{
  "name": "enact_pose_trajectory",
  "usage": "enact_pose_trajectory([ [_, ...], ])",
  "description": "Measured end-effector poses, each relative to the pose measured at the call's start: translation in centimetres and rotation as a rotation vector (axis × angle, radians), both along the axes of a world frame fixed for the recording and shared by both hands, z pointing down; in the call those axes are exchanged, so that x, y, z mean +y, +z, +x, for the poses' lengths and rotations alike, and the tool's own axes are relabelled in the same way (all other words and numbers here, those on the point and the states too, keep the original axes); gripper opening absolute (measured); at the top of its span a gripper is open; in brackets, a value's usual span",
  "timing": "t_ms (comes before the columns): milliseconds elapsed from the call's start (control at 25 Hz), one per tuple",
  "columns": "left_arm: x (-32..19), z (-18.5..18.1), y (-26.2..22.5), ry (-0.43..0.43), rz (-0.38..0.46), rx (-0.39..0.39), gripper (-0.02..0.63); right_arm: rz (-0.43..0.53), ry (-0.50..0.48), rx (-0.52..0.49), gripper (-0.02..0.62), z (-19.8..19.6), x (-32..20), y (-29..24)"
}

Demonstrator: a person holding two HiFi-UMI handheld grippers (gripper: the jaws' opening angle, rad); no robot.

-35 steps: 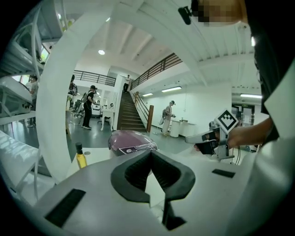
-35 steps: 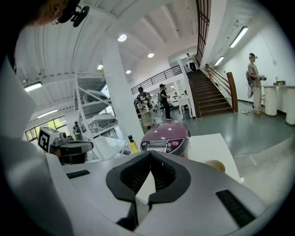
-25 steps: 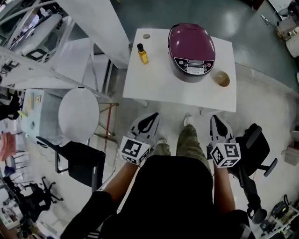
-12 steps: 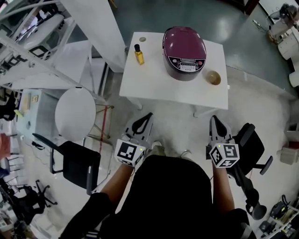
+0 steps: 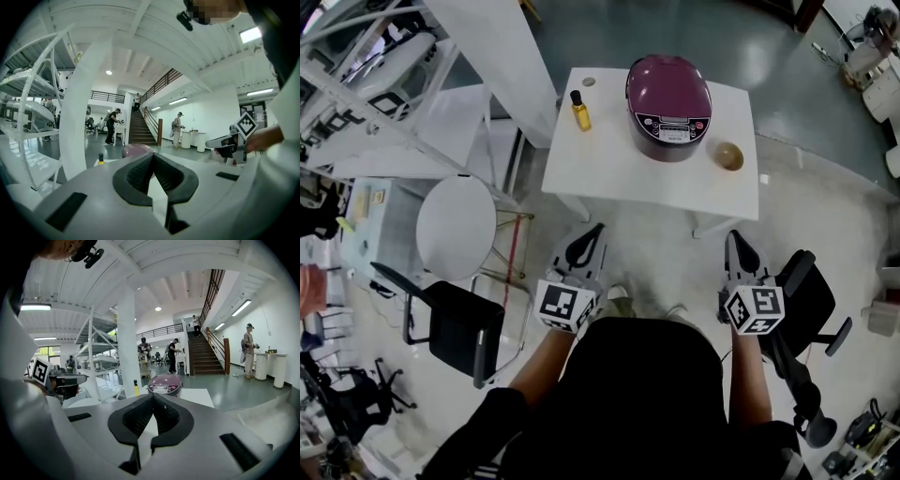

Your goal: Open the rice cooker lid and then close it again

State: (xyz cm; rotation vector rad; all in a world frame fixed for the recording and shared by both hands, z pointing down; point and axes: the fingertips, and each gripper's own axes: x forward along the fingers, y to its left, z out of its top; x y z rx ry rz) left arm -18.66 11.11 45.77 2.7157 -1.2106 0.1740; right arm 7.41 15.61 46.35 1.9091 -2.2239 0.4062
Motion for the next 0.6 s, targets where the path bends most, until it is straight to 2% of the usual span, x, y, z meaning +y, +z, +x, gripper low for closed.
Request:
enact_pose_trajectory([
  [360, 0.0, 0.9, -0.1, 0.035, 0.003, -0.007, 0.005, 0.035, 0.001, 0.02, 0.0, -0.4, -0.2, -0.9],
  [600, -0.3, 1.4, -0.1, 0.067, 0.007, -0.005, 0.005, 0.021, 0.024, 0.014, 0.0, 0.2, 0.2, -0.2],
])
